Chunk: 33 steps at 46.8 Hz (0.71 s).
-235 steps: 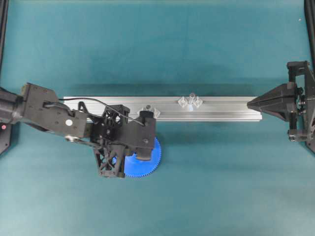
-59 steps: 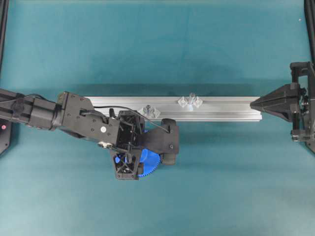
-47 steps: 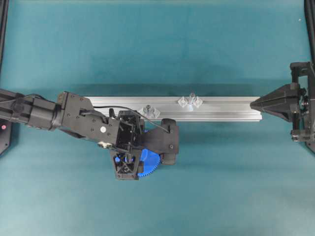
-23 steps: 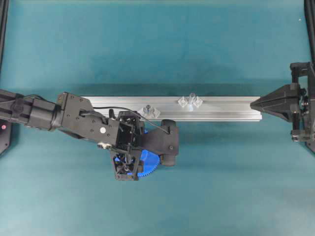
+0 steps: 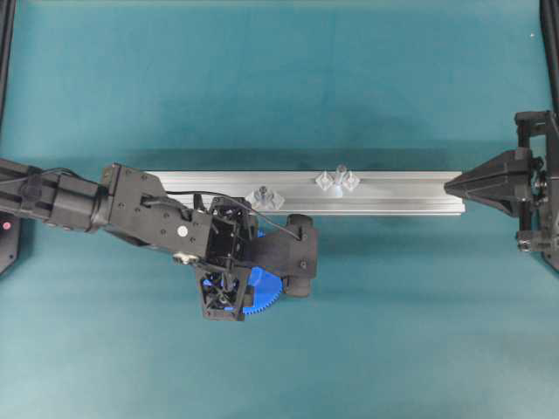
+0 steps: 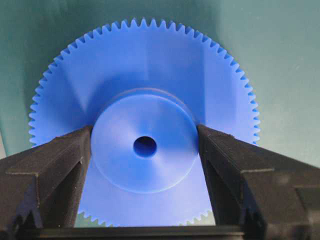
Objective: Find the location of the shaft and insert the large gear.
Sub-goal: 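Close the left gripper on the blue gear's hub, then lift the blue gear and turn it upright with the left gripper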
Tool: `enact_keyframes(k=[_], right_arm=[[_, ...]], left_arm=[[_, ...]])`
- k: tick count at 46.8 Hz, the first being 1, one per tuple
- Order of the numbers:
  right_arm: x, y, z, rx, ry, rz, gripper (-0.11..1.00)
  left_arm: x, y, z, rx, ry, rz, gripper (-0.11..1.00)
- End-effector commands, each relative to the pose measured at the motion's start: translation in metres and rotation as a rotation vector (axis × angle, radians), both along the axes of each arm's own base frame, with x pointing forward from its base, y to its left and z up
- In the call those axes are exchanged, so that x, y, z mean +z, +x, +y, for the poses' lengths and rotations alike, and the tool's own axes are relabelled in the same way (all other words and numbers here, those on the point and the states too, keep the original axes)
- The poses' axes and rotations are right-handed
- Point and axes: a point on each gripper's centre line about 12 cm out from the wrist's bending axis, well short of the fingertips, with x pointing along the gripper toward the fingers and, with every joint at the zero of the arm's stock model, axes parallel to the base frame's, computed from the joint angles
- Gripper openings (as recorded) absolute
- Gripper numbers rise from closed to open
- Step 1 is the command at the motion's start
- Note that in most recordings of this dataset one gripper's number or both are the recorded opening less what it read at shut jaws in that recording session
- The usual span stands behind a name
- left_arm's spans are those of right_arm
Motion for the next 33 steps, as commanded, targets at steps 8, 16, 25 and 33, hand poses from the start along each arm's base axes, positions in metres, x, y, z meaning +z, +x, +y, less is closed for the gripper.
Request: enact_keyframes(k=[8,16,25,33], right_arm=[[0.005,0.002,-0.001,-0.009,0.011,-0.019,0.01],[0.005,0.002,-0.001,-0.009,0.011,-0.021,0.01],[0.005,0.002,-0.001,-0.009,0.011,-0.021,0.01],[0.005,0.002,-0.001,-0.009,0.011,-0.022,0.01]], left_arm=[[0.037,0.006,-0.002,-0.007,-0.007,-0.078,0.71],[0.045,0.007,-0.002,-0.008,-0.002,-0.052,0.71],[0.063,0.016,-0.003,-0.013,-0.003,-0.078,0.71],[0.075,0.021,-0.003,-0.029,0.002,-0.093,0.71]])
